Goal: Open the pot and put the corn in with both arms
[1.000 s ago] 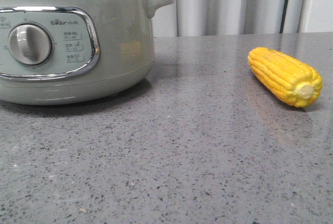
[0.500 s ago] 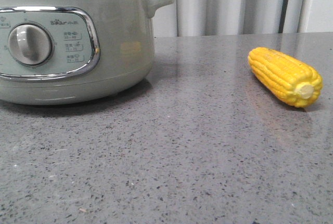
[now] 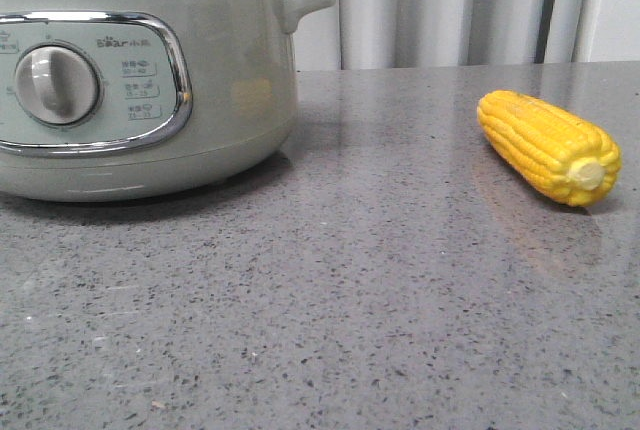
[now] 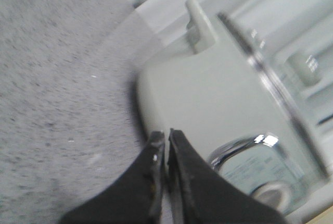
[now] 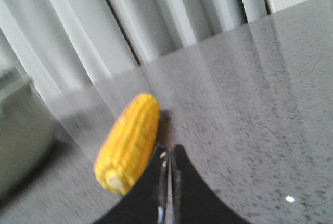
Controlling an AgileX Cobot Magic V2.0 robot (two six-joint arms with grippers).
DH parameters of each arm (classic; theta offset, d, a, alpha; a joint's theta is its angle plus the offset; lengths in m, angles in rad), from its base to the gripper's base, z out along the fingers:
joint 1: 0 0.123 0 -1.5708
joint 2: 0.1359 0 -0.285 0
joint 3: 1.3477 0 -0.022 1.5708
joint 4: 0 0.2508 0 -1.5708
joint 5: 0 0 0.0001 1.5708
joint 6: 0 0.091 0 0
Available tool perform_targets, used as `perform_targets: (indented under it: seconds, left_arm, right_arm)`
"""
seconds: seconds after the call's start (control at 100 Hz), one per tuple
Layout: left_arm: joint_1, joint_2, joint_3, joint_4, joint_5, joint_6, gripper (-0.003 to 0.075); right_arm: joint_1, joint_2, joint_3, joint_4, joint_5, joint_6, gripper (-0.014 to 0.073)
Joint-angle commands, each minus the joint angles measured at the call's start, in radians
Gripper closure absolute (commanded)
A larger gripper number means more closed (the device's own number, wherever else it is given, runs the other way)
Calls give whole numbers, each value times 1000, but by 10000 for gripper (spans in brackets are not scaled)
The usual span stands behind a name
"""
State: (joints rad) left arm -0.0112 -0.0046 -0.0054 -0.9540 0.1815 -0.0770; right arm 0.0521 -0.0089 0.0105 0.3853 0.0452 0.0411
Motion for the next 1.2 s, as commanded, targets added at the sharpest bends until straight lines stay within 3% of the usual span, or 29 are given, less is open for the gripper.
perform_targets:
  seconds: [0.0,0.15,0.28,0.38,0.42,0.49,0.54,0.66,0.84,1.19]
  left_arm:
    - [0,-27,23,-98,-91,-3,741]
    - [0,-25,-52,5,-70,66,740]
    - [0,8,-200,206,27,192,702]
    - [0,69,-328,401,131,261,550]
    - [0,104,-377,451,163,265,435]
    - [0,168,-443,486,177,265,289]
    - [0,212,-481,485,178,265,240]
    - [0,315,-548,485,176,292,251]
    - [-9,436,-606,485,171,353,251]
    - [-231,661,-734,485,20,473,246]
  right_arm:
    - [-4,-23,1,102,-112,-8,657]
    - [-4,-23,-106,94,0,-10,657]
    - [-4,11,-240,-47,132,-17,629]
    - [-4,71,-345,-161,215,-19,510]
    - [-4,103,-386,-191,238,-19,436]
    - [-4,159,-450,-210,287,-19,302]
    - [-4,200,-490,-210,323,-19,222]
    - [-4,286,-570,-210,370,-19,116]
    - [-4,345,-627,-212,388,-82,112]
    - [-4,374,-635,-213,391,-120,112]
